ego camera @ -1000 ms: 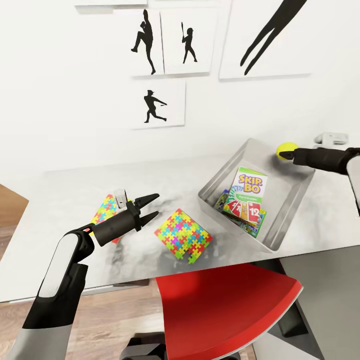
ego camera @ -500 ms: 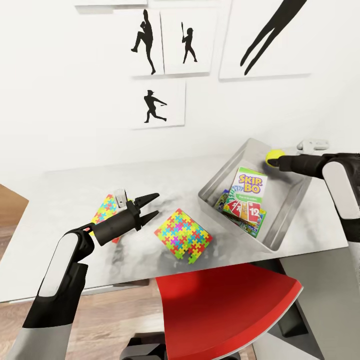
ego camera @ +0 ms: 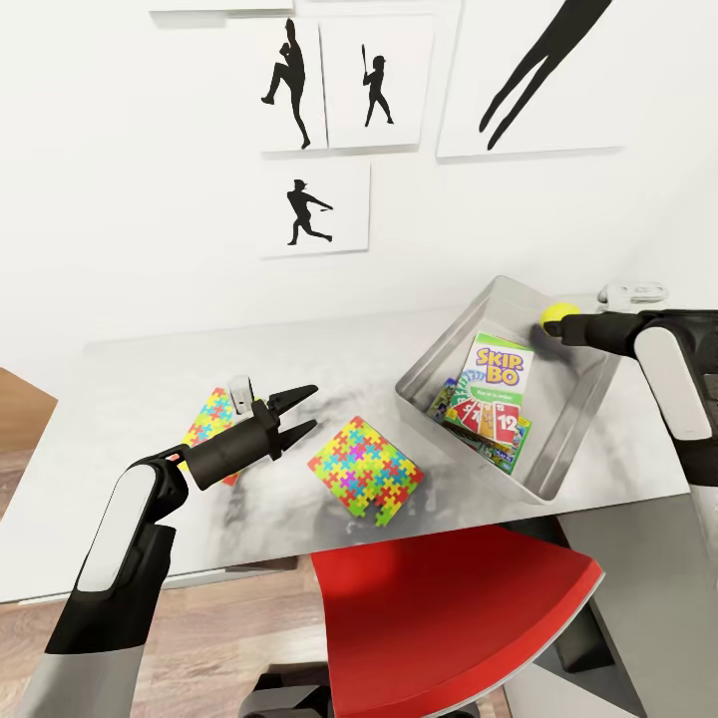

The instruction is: Put all the toys in the child's room - the three board games (two on the bed and one on the table), the two jigsaw puzzles on the table, and the tennis ball on the table - inside the toy box on the table in the child's room.

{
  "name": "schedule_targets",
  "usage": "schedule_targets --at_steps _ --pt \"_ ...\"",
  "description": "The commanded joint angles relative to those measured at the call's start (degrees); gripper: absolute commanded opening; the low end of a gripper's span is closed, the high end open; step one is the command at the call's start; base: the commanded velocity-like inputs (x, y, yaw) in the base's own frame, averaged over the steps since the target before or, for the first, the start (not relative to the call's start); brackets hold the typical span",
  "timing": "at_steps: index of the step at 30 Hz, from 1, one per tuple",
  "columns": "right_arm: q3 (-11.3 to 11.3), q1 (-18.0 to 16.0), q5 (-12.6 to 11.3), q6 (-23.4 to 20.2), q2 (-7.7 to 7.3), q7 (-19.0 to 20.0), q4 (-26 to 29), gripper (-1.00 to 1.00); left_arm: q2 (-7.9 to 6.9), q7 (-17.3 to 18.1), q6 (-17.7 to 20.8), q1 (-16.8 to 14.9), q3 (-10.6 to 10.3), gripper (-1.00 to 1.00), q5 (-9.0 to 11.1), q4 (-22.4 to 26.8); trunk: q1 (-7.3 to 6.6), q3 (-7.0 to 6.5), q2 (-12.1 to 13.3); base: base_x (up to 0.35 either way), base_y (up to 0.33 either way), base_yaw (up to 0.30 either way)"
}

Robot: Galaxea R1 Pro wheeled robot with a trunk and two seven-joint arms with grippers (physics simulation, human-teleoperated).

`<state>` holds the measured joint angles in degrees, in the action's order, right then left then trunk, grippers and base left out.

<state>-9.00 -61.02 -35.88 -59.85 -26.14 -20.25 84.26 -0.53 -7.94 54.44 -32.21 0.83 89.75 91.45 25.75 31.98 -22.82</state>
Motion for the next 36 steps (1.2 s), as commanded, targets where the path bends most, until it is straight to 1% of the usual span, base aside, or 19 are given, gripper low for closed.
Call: schedule_targets --at_steps 1,4,5,6,13,21,24,25,26,36 --pt "-0.2 -0.05 -0.38 -0.15 -0.06 -1.22 0.04 -1.0 0.01 -0.59 0.2 -0.04 0.05 1.0 0.59 0.05 0.03 0.08 -0.1 0.0 0.0 0.0" --pt "-0.3 -0.01 1.06 -0.15 -0.03 -1.85 0.03 -1.0 0.01 -0.59 0.21 -0.04 0.05 1.0 0.59 0.05 0.03 0.08 -0.1 0.0 0.0 0.0" --pt "-0.3 -0.01 1.06 -0.15 -0.03 -1.85 0.03 -1.0 0.01 -0.59 0.21 -0.04 0.05 1.0 0.59 0.05 0.03 0.08 -0.1 0.0 0.0 0.0" --pt "-0.34 -0.02 2.0 -0.15 -0.01 -2.09 0.05 -1.0 0.01 -0.59 0.21 -0.04 0.05 1.0 0.6 0.05 0.03 0.08 -0.1 0.0 0.0 0.0" --pt "-0.43 0.0 3.32 -0.15 0.18 -2.37 0.03 -1.0 0.01 -0.59 0.22 -0.04 0.05 1.0 0.59 0.05 0.03 0.08 -0.1 0.0 0.0 0.0" --pt "-0.77 0.05 3.8 -0.15 0.8 -2.48 0.03 -1.0 0.01 -0.59 0.22 -0.04 0.05 1.0 0.6 0.05 0.03 0.08 -0.1 0.0 0.0 0.0" --pt "-1.93 0.08 3.89 -0.15 0.97 -2.49 0.03 -1.0 0.01 -0.59 0.22 -0.04 0.05 1.0 0.6 0.05 0.03 0.08 -0.1 0.0 0.0 0.0" --pt "-3.15 0.11 3.93 -0.15 0.96 -2.5 0.03 -1.0 0.01 -0.59 0.22 -0.04 0.05 1.0 0.6 0.05 0.03 0.08 -0.1 0.0 0.0 0.0" --pt "-3.44 0.16 3.92 -0.15 0.95 -2.5 0.03 -1.0 0.01 -0.59 0.22 -0.04 0.05 1.0 0.6 0.05 0.03 0.08 -0.1 0.0 0.0 0.0" --pt "-4.49 1.62 3.89 -0.15 1.1 -2.51 0.03 -1.0 0.01 -0.59 0.22 -0.04 0.05 1.0 0.6 0.05 0.03 0.08 -0.1 0.0 0.0 0.0"
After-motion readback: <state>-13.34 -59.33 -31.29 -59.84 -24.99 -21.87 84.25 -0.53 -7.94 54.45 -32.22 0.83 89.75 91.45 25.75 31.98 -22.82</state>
